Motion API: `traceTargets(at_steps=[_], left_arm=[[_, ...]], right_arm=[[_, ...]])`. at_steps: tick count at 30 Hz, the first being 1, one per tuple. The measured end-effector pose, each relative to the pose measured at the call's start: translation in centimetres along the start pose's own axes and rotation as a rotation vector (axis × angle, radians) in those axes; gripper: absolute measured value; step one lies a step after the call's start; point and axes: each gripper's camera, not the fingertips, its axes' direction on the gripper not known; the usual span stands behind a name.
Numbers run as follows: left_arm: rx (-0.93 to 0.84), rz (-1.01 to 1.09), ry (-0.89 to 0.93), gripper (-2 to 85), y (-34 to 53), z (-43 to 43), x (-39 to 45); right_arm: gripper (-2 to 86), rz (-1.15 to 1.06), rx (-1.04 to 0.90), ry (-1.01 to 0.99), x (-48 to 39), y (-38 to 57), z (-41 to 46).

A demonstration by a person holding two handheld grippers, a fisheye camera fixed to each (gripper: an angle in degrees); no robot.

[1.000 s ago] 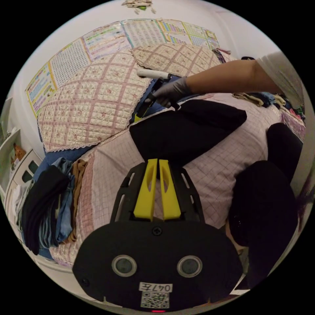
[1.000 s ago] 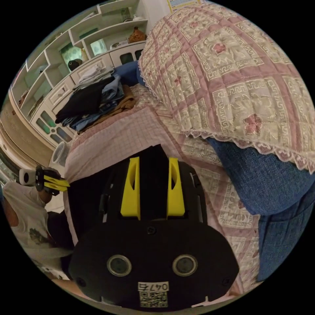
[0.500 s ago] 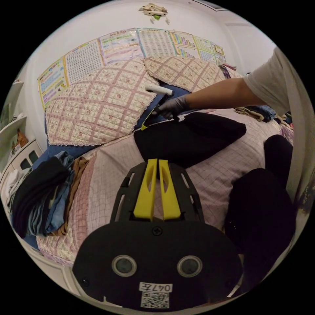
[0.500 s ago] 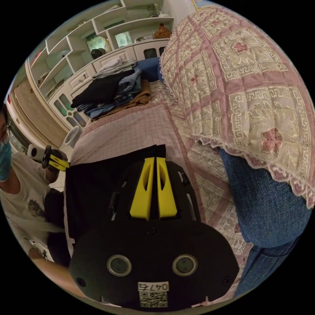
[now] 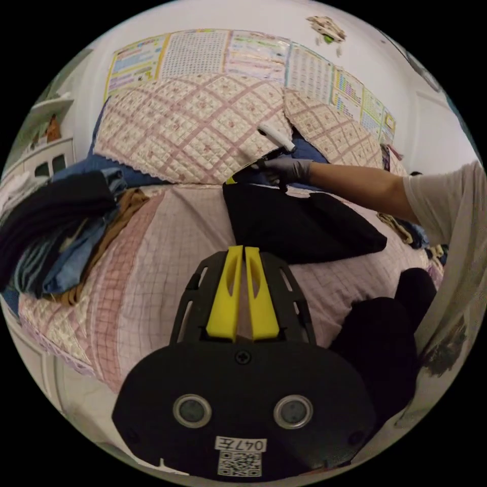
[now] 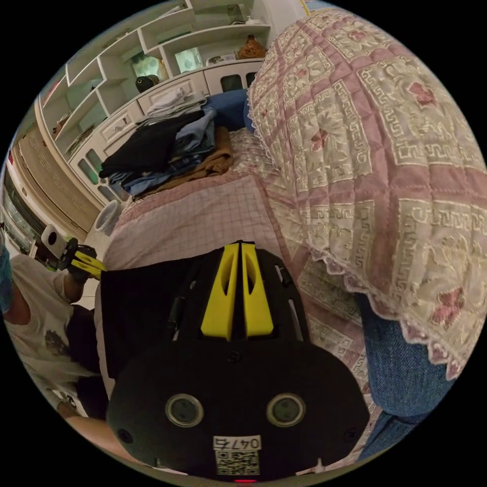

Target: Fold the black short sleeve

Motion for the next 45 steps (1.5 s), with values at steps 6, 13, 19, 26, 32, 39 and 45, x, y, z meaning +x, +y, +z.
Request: traceTargets(at_steps=[6, 13, 19, 26, 32, 39, 45], left_arm=[[-0.058, -0.064, 0.062, 0.6, 1.8, 5.3, -3.2], [0.042, -0.097, 0.01, 3.4, 3.1, 5.4, -4.6], [0.015, -0.105, 0.41, 6.9, -3.8, 14.6, 1.3], [-0.262, -0.179, 0.644, 9.3, -16.7, 36.1, 5.6], [-0.406, -0.184, 0.586, 9.4, -22.4, 49.7, 11.0], [-0.536, -0.226, 0.525, 9.6, -25.0, 61.7, 15.6], [-0.513, -0.232, 0.559, 0.8, -26.8, 65.7, 18.2]], right_arm=[[4.1, 0.087, -0.031, -0.002, -1.6, 1.7, -0.6], [7.4, 0.274, 0.073, 0.169, -9.6, 11.1, -14.8], [7.0, 0.448, 0.12, 0.323, -23.5, 23.3, -16.8], [4.0, 0.433, -0.064, 0.486, -31.8, 28.4, -15.6], [0.9, 0.399, -0.016, 0.419, -33.6, 31.1, -18.2], [-0.6, 0.41, 0.114, 0.386, -36.6, 33.9, -22.7], [-0.7, 0.394, 0.173, 0.402, -39.3, 35.4, -26.0]])
